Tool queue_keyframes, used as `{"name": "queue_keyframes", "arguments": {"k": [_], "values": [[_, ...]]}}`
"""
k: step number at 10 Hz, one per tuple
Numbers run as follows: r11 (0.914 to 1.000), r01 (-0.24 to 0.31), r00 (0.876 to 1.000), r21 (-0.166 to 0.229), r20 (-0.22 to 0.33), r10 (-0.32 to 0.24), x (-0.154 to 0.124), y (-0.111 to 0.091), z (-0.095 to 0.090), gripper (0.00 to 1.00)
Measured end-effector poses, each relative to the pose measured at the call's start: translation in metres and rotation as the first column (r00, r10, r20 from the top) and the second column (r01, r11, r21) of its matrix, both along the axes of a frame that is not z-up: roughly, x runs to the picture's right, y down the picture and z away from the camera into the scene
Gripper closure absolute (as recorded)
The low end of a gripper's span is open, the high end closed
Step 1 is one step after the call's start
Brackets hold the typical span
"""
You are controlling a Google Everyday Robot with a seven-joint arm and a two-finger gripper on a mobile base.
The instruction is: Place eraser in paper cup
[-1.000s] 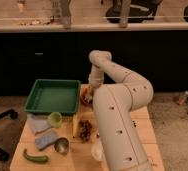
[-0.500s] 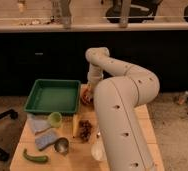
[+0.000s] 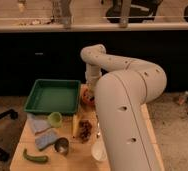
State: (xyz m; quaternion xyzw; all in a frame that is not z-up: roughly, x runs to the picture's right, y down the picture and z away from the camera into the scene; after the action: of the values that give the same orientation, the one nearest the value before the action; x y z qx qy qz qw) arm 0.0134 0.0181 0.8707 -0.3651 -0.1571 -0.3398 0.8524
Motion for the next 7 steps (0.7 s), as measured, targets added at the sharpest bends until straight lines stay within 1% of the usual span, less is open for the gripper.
{"name": "queue_keyframes", "arguments": {"k": [2,3,4,6,7], "values": [[0.9998,-0.001,1.000,0.018,-0.009,0.002,0.001,-0.003,-0.014,1.00],[0.9996,-0.001,1.000,0.029,-0.023,0.001,0.004,-0.004,-0.021,1.00],[0.9988,-0.004,0.999,0.048,-0.034,0.005,0.004,-0.007,-0.028,1.00],[0.9975,-0.002,0.998,0.071,-0.062,0.006,0.006,-0.011,-0.047,1.00],[0.9962,0.001,0.997,0.087,-0.080,0.006,0.006,-0.009,-0.056,1.00]]}}
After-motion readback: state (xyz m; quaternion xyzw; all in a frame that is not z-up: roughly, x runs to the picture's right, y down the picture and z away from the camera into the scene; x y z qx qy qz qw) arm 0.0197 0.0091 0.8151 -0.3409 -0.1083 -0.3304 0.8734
